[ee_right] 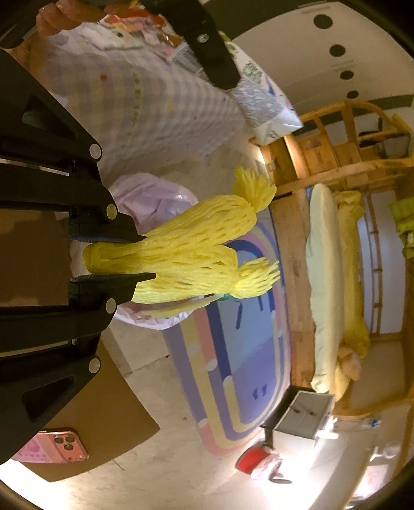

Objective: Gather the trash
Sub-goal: 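Carry the foam nets and milk carton with both grippers over the wastebasket, then open both grippers to drop the nets and carton into the wastebasket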

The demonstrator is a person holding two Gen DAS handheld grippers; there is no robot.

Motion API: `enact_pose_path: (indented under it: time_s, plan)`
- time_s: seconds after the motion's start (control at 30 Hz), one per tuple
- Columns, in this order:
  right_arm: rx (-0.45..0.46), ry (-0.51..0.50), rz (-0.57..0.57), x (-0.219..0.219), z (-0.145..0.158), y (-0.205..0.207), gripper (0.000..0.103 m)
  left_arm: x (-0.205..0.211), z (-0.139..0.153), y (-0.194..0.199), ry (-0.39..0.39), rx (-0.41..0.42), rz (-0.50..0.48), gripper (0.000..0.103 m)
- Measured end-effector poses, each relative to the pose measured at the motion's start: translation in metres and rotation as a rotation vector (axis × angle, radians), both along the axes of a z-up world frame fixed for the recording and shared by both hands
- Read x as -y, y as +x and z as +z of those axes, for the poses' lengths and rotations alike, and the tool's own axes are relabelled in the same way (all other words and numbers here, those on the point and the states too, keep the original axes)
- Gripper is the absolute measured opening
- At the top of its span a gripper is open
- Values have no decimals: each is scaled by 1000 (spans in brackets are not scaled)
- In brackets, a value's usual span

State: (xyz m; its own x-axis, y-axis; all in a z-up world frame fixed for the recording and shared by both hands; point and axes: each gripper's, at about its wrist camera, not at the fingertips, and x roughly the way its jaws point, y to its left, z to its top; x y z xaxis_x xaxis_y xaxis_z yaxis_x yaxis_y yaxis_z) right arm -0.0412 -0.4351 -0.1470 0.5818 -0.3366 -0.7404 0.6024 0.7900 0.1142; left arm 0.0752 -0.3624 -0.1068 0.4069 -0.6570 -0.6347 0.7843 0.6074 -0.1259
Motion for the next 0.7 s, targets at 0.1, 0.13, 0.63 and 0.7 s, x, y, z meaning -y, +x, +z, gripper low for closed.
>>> enact_pose_path:
  time_s: [0.1, 0.13, 0.63, 0.7]
  plan:
    - [-17, 4, 4, 11, -14, 11, 16, 15, -7, 7, 1, -9, -6, 79]
    - [-27, 7, 4, 15, -20, 16, 16, 17, -8, 10, 0, -12, -9, 80]
    - [-11, 53, 10, 18, -28, 11, 57, -23, 3, 19, -3, -16, 104, 89]
    - [8, 54, 17, 12, -18, 3, 57, -40, 7, 13, 3, 6, 122, 89]
